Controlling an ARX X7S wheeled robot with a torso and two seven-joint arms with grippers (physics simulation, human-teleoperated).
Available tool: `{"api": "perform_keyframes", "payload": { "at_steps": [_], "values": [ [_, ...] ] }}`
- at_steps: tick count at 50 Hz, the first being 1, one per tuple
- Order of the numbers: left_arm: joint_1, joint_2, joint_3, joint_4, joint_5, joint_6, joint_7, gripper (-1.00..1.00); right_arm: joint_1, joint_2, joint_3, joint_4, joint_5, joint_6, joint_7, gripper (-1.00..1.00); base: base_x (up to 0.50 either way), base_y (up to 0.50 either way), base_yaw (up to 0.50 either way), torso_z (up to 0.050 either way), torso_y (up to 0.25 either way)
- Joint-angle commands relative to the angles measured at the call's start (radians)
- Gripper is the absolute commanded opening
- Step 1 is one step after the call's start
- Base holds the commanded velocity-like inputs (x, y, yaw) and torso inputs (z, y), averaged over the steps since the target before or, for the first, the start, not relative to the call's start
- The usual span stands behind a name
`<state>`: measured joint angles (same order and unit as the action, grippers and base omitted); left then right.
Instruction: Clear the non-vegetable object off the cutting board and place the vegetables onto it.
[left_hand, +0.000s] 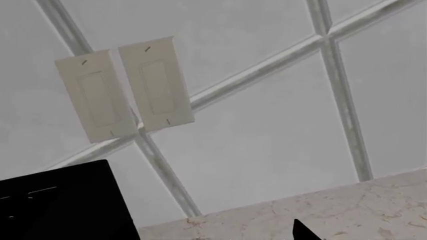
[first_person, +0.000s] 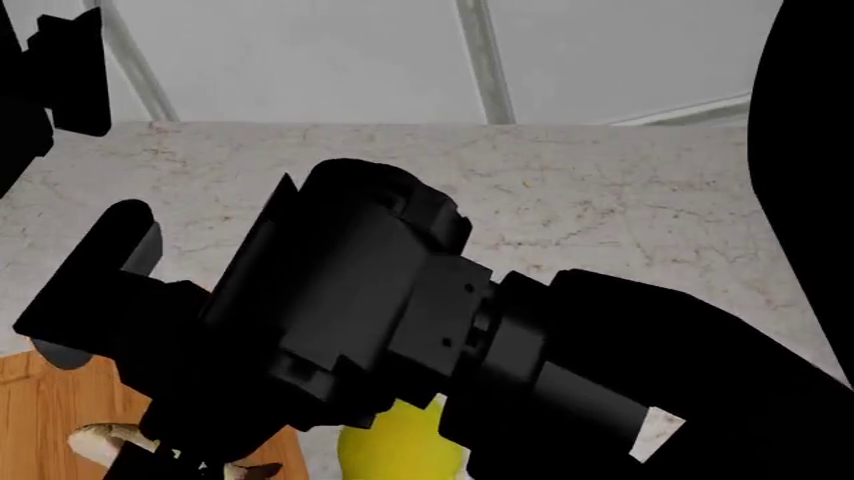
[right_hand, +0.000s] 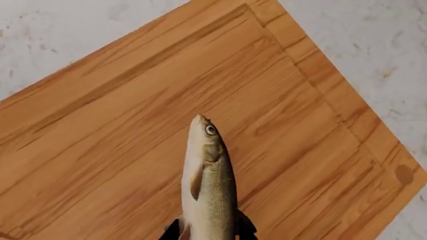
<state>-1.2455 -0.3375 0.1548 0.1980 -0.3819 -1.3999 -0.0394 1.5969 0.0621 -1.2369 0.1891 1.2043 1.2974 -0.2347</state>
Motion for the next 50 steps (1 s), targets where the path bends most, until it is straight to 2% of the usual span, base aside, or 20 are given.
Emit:
{"api": "perform_keyframes", "payload": {
  "at_steps": [1, 13, 30, 39, 50],
  "values": [
    [0.004, 0.021, -0.035, 0.009, 0.004, -0.01, 0.022, 1.0, -0.031, -0.006, -0.031, -0.038, 0.039, 0.027, 0.0, -1.0, 0.0, 0.0, 0.0, 0.0, 0.0],
    [-0.032, 0.017, -0.068, 0.057, -0.019, -0.07, 0.013, 1.0, 0.098, 0.036, 0.084, -0.129, 0.213, 0.163, 0.15, -1.0, 0.0, 0.0, 0.0, 0.0, 0.0],
    [-0.043, 0.021, -0.069, 0.043, -0.027, -0.061, 0.006, 1.0, 0.206, 0.179, 0.163, -0.114, 0.347, 0.203, 0.259, -1.0, 0.0, 0.0, 0.0, 0.0, 0.0],
    [-0.049, 0.038, -0.059, 0.035, -0.032, -0.05, 0.0, 1.0, 0.269, 0.262, 0.158, -0.079, 0.363, 0.217, 0.295, -1.0, 0.0, 0.0, 0.0, 0.0, 0.0],
    [-0.054, 0.036, -0.046, 0.029, -0.036, -0.04, -0.002, 1.0, 0.295, 0.352, 0.1, -0.031, 0.283, 0.193, 0.246, -1.0, 0.0, 0.0, 0.0, 0.0, 0.0]
  ]
}}
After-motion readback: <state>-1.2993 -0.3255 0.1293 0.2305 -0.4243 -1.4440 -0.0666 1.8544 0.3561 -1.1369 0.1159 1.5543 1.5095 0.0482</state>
